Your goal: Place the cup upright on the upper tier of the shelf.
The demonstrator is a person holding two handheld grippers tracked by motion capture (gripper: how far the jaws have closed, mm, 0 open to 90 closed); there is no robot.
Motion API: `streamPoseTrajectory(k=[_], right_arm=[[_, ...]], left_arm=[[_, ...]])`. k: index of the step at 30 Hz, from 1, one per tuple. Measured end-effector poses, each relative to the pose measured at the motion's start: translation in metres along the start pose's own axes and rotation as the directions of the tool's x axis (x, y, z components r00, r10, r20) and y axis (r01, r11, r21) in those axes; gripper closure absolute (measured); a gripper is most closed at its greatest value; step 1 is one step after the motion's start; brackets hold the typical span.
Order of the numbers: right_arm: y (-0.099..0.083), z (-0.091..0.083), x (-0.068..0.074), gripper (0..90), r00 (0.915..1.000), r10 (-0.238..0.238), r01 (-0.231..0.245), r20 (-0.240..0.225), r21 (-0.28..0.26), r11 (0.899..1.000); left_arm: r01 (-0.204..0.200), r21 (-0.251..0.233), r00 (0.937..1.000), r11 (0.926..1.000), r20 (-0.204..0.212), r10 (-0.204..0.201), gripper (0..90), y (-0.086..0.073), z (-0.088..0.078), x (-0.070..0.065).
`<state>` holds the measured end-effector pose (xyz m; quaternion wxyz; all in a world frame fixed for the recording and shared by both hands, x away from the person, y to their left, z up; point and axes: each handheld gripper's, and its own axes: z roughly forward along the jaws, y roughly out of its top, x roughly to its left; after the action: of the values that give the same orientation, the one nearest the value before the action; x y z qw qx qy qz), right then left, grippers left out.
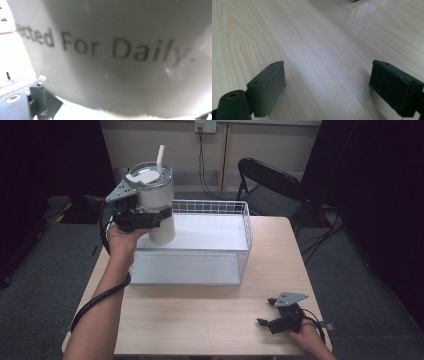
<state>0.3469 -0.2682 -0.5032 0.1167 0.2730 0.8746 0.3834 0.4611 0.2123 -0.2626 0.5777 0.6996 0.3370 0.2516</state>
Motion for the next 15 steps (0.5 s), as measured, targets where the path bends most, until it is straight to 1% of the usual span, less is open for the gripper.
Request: streamPoseTrajectory(k=[10, 15], right_arm=[[0.0, 0.0, 0.0, 12.4, 1.0, -0.004, 0.004, 0.001, 0.001, 1.0], [-0.0003, -0.0003, 0.0004, 12.4, 1.0, -0.004, 0.004, 0.0, 0.002, 1.0]], left_arm=[[-0.001, -0.008, 1.0, 1.0, -0.003, 0.001, 8.8, -0.0013, -0.0003, -0.0008], [0.003, 0.004, 1.0, 1.0, -0.006, -0.003, 8.7, -0.0001, -0.0003, -0.0013]])
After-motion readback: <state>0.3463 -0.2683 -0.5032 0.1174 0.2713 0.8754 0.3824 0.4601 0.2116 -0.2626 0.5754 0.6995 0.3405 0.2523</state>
